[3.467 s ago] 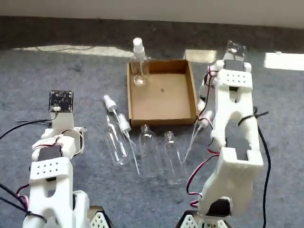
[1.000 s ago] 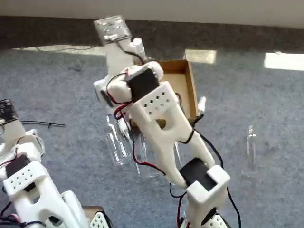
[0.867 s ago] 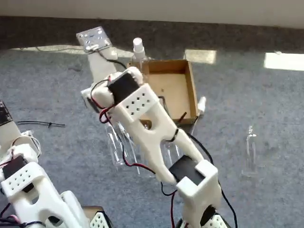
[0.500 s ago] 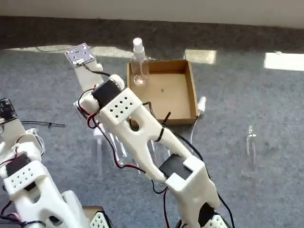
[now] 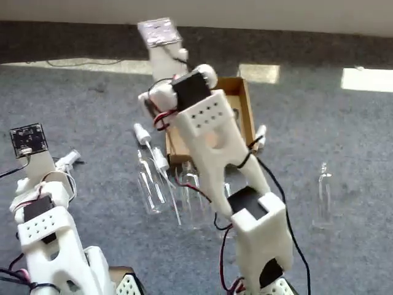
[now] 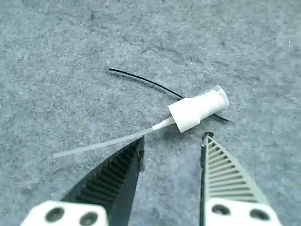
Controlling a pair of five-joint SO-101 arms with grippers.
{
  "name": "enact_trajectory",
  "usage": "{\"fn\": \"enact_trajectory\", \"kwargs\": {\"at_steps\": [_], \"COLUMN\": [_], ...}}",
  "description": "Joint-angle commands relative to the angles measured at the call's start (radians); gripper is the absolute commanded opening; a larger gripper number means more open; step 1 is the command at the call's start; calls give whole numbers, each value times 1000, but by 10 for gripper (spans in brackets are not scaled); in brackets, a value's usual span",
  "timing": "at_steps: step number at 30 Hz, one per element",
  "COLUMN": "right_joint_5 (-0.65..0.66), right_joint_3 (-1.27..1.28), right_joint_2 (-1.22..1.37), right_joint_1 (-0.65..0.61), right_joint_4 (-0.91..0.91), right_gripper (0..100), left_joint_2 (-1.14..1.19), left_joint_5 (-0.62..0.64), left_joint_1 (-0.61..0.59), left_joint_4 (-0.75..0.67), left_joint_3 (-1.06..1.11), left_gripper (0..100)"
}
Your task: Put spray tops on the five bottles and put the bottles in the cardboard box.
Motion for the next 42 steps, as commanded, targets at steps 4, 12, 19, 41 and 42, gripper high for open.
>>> {"fn": "enact_trajectory", "kwargs": {"at_steps": [4,12,19,41,42], "right_joint_5": [192,436,299,57,57], "right_joint_3": [156,507,552,386,386], "right_joint_2": [-202,-226,-82,257,266], "right_joint_1": [335,642,714,607,605], "right_joint_4": [24,7,-162,-358,-358], "right_gripper": [240,241,241,241,241], "left_joint_2": [-13,-13,-15,-13,-13], "left_joint_5": [-5,-5,-5,-5,-5], "left_joint_1": [21,45,53,54,54], "left_joint_4": [-17,-17,-17,-17,-17], "left_joint_3": [-1,5,15,16,16], "left_gripper": [189,189,189,189,189]}}
